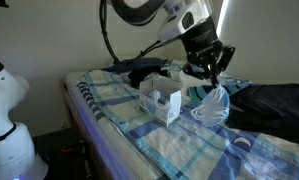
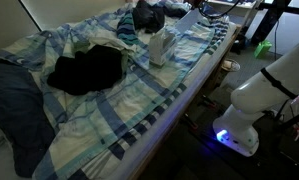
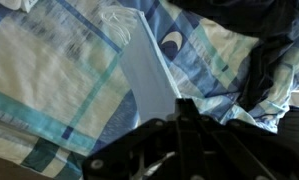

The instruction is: Pull out some face masks from the box

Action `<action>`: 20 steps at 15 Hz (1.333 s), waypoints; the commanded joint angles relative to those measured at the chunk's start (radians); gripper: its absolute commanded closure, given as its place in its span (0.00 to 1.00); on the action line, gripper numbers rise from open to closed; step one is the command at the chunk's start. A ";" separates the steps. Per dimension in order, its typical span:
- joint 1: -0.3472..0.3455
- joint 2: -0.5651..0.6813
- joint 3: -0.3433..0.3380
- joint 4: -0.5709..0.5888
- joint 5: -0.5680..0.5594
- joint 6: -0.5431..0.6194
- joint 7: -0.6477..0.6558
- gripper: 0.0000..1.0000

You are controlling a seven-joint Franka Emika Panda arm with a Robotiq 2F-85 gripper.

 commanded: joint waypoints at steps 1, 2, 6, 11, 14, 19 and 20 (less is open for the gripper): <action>0.010 0.013 -0.018 -0.084 0.093 0.062 0.003 1.00; 0.013 0.017 -0.023 -0.106 0.127 0.068 -0.006 1.00; 0.012 0.037 -0.043 -0.166 0.230 0.104 -0.030 1.00; 0.014 0.066 -0.077 -0.212 0.346 0.201 -0.083 1.00; 0.017 0.101 -0.087 -0.217 0.417 0.264 -0.143 1.00; 0.013 0.175 -0.091 -0.204 0.513 0.336 -0.217 1.00; 0.012 0.190 -0.090 -0.201 0.534 0.339 -0.227 1.00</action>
